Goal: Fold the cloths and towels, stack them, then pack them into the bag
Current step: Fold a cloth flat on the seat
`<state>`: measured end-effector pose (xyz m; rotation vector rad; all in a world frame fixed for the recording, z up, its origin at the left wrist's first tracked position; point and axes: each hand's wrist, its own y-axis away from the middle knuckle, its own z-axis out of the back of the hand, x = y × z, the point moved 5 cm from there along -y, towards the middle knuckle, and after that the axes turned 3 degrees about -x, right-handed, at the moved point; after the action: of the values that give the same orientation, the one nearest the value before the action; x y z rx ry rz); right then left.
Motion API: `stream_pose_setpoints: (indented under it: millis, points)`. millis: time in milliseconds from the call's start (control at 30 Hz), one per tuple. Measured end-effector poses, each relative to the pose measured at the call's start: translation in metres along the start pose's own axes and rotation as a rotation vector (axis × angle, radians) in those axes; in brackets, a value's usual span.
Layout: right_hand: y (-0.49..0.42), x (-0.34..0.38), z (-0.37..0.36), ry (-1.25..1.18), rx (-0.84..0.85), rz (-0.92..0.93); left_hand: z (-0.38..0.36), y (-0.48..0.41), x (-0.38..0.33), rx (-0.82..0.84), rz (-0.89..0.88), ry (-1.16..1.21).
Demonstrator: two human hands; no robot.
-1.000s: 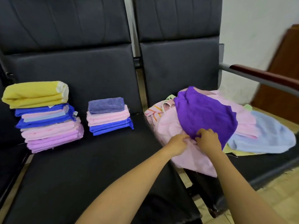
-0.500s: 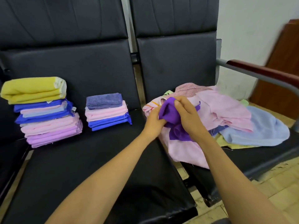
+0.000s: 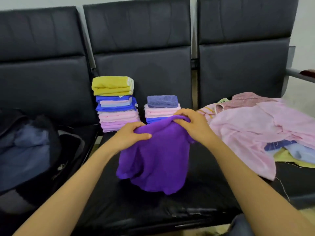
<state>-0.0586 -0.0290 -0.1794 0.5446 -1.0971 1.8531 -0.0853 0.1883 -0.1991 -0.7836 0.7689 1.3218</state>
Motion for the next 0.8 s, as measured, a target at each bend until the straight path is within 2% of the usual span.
stream_pose_setpoints:
  millis: [33, 133, 233, 300, 400, 433, 500, 567, 667, 733, 800]
  points:
    - [0.001, 0.002, -0.008, 0.051, 0.031, -0.003, 0.008, 0.007, 0.009, -0.037, 0.014, -0.049]
    - [0.003, 0.0, -0.02, 0.175, 0.071, -0.027, 0.029, 0.024, 0.039, -0.091, 0.088, 0.005]
    - [0.006, -0.004, -0.021, 0.267, 0.115, -0.064, 0.049, 0.03, 0.057, -0.061, 0.111, -0.213]
    - [0.008, -0.011, -0.02, 0.328, 0.139, -0.124, 0.065, 0.032, 0.066, -0.091, 0.158, -0.257]
    - [0.01, -0.023, -0.012, 0.496, 0.192, -0.207, 0.084, 0.035, 0.075, -0.2, 0.171, -0.162]
    - [0.011, -0.026, -0.008, 0.548, 0.177, -0.213, 0.089, 0.036, 0.076, -0.249, 0.167, -0.139]
    - [0.014, -0.027, 0.004, 0.547, 0.058, -0.218, 0.094, 0.039, 0.08, -0.318, 0.186, 0.09]
    - [0.02, -0.033, 0.012, 0.321, -0.068, -0.293, 0.096, 0.041, 0.082, -0.329, 0.246, 0.368]
    - [0.032, -0.04, 0.011, -0.334, -0.108, -0.517, 0.095, 0.044, 0.087, -0.325, 0.343, 0.614]
    - [0.037, -0.038, 0.008, -0.609, -0.063, -0.608, 0.092, 0.046, 0.092, -0.327, 0.384, 0.6]
    - [0.038, -0.035, 0.004, -0.726, -0.01, -0.636, 0.09, 0.051, 0.097, -0.336, 0.411, 0.402]
